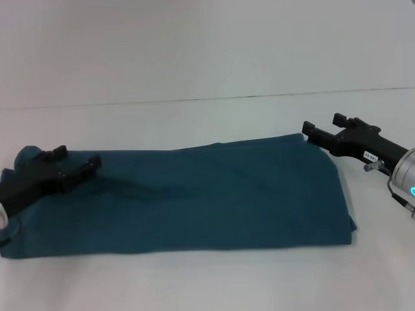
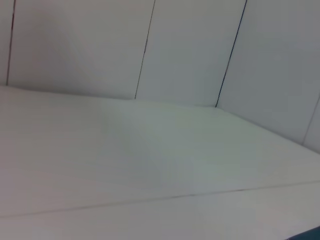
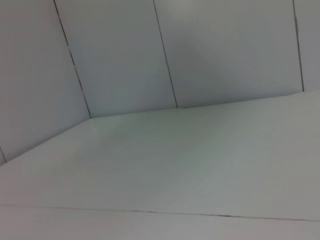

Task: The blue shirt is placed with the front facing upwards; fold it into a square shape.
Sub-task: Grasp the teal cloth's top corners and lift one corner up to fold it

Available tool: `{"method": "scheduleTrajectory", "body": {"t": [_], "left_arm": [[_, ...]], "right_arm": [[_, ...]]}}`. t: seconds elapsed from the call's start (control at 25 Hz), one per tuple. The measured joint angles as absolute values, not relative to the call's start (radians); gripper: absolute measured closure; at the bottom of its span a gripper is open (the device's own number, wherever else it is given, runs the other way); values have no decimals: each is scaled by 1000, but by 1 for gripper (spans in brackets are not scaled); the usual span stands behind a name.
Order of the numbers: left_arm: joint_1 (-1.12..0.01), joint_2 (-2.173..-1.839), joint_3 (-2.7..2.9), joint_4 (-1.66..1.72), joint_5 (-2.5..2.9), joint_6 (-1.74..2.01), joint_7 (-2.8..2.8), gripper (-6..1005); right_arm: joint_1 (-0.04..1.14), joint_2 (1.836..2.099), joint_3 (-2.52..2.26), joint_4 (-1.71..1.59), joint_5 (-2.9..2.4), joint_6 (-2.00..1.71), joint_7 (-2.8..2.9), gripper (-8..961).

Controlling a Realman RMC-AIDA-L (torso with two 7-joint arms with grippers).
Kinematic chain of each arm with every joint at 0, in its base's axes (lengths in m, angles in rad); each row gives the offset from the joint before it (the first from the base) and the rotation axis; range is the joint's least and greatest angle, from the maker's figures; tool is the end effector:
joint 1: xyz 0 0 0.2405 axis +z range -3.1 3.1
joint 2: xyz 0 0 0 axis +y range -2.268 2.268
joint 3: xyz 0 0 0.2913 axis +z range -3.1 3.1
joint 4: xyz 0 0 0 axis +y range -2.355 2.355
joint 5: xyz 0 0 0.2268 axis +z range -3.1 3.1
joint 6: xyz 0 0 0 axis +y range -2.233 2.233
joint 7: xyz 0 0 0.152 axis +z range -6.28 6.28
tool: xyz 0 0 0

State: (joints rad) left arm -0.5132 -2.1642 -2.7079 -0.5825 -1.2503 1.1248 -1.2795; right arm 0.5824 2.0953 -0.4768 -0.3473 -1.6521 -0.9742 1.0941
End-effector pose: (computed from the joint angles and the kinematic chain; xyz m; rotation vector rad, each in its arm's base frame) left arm -0.3487 0.3922 -0.0237 -2.1160 -0.8611 -0.6725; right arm 0.3515 0.4180 -0.0296 -1.9989 0.8660 0.6852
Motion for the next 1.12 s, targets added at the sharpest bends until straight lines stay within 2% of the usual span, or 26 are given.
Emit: {"method": "scheduleTrajectory", "body": {"t": [0.68, 1.12], "left_arm": [[-613, -2166, -2691, -401, -1303, 737, -1087, 138], [-574, -2166, -2694, -439, -1431, 773, -1054, 139]], "right_arm": [[591, 2095, -477, -336, -1653, -970, 1089, 68], [594, 2095, -477, -336, -1652, -964, 1089, 68]]}}
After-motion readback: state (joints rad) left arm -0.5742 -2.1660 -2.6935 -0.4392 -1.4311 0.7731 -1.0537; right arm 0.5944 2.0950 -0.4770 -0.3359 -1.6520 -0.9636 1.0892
